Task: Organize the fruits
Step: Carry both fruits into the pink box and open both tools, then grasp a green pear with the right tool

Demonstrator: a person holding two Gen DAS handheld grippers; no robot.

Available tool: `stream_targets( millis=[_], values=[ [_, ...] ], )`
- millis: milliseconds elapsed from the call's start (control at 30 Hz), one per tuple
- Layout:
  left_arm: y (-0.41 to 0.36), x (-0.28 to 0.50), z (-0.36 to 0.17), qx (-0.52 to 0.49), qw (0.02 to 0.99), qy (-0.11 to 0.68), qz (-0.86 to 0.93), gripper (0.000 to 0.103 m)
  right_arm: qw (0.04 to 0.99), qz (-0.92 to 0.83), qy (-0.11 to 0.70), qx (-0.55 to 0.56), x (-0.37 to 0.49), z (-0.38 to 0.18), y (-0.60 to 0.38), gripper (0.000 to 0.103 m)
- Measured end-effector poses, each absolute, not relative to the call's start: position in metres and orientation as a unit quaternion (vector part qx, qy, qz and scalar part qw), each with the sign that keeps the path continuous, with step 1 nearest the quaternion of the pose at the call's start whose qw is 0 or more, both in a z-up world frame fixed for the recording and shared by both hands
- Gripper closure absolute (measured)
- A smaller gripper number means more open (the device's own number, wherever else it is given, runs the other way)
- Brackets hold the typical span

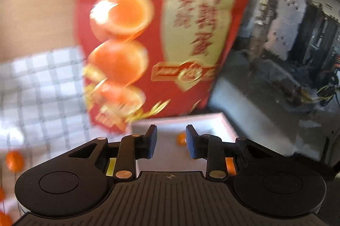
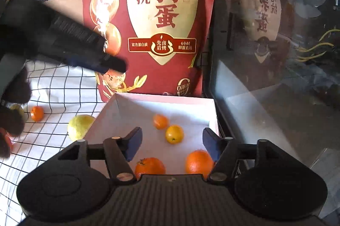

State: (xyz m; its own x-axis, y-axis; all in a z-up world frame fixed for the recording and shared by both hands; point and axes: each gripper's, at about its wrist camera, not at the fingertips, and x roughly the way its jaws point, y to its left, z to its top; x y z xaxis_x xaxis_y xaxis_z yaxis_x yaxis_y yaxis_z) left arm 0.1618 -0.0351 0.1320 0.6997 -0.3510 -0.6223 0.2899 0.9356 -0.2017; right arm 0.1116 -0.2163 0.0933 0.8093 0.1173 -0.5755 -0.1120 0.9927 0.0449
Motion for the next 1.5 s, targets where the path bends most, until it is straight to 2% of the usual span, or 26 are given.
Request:
stream_targets(
  millis=[400,600,733,900,1200,1500],
  values=[
    [0.160,0.051,0.080,-0.202,0.914,0.352,0.001,0.070,0.936,0.103,0.328,-0.081,0.094,0.094,-0.162,0.037],
    [0.239,0.011,0.067,-0.218,0.900,0.370,0.073,0.070,0.919,0.141,0.345,-0.131,0.096,0.102,-0.088,0.034],
    [0.273,-0.004,0.055,-0.219,0.898,0.376,0.065,0.070,0.905,0.171,0.373,-0.111,0.108,0.104,-0.031,0.030],
    [0.292,-0.008,0.041,-0.193,0.910,0.365,0.030,0.070,0.883,0.203,0.414,-0.084,0.129,0.092,0.038,0.030],
    [0.310,-0.028,0.034,-0.206,0.909,0.362,0.029,0.070,0.871,0.291,0.371,-0.138,0.132,0.075,0.144,0.032],
    [0.313,-0.039,0.028,-0.254,0.887,0.384,0.036,0.070,0.848,0.262,0.461,-0.015,0.209,0.070,0.186,0.030]
  ],
)
